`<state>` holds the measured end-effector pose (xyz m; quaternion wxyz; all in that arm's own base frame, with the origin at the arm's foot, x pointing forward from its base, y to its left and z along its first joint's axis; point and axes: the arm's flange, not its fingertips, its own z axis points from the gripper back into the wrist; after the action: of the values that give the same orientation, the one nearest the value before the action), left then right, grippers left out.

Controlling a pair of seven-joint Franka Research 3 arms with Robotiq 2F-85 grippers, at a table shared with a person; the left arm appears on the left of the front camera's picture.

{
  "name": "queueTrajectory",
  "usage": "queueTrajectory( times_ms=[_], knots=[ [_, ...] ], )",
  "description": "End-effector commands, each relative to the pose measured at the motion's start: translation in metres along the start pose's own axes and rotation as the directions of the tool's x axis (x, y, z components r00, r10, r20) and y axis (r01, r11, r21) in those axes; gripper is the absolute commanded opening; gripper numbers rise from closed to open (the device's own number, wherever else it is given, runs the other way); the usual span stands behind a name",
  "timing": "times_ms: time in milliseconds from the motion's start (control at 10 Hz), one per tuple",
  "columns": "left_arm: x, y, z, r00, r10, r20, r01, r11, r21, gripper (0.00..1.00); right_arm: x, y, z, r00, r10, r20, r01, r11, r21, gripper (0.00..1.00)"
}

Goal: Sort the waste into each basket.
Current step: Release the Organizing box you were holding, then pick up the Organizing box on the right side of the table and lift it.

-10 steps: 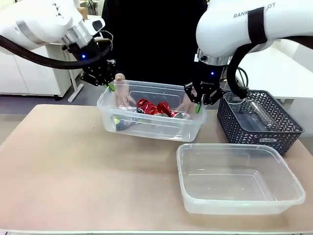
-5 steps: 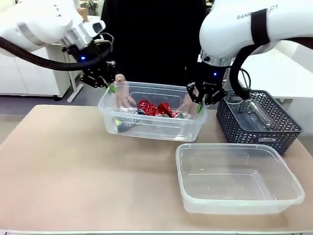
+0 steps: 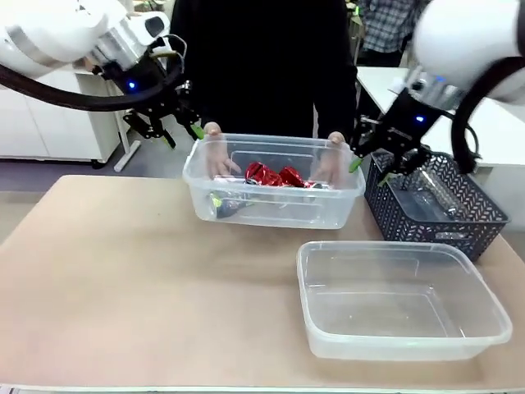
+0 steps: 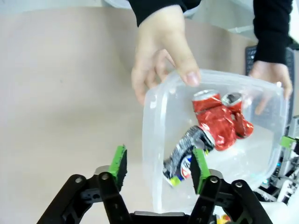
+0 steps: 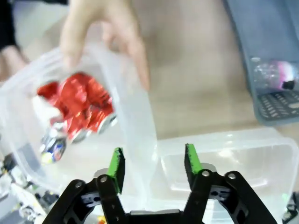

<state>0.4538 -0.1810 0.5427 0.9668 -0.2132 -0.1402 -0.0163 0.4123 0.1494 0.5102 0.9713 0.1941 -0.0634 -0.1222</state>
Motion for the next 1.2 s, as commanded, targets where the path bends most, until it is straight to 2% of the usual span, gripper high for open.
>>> queueTrajectory(
  times_ms=[0, 100, 300, 400, 500, 1100],
  knots=[
    [-0.03, 0.008, 0.017, 0.998, -0.04, 0.052, 0.042, 0.998, -0.044, 1.0, -0.012, -0.025, 0.01, 0.993, 0.097, -0.061, -0.083, 0.978, 0.192, 1.0],
    [-0.033, 0.008, 0.022, 0.994, -0.101, 0.036, 0.105, 0.986, -0.126, 1.0, -0.012, -0.028, 0.011, 0.994, 0.084, -0.063, -0.068, 0.973, 0.22, 1.0],
    [-0.03, 0.011, 0.021, 0.989, -0.15, -0.008, 0.146, 0.969, -0.199, 1.0, -0.01, -0.028, 0.003, 0.993, 0.077, -0.085, -0.059, 0.979, 0.196, 1.0],
    [-0.026, 0.011, 0.015, 0.988, -0.118, -0.101, 0.1, 0.981, -0.168, 1.0, -0.006, -0.017, -0.006, 1.0, 0.002, -0.002, -0.001, 0.997, 0.072, 1.0],
    [-0.032, -0.003, 0.028, 0.994, -0.106, 0.032, 0.109, 0.986, -0.13, 1.0, -0.012, -0.026, 0.013, 0.996, 0.069, -0.06, -0.057, 0.98, 0.193, 1.0],
    [-0.032, -0.003, 0.028, 0.994, -0.106, 0.032, 0.109, 0.986, -0.13, 1.0, -0.012, -0.026, 0.013, 0.996, 0.069, -0.06, -0.057, 0.98, 0.193, 1.0]
  ],
)
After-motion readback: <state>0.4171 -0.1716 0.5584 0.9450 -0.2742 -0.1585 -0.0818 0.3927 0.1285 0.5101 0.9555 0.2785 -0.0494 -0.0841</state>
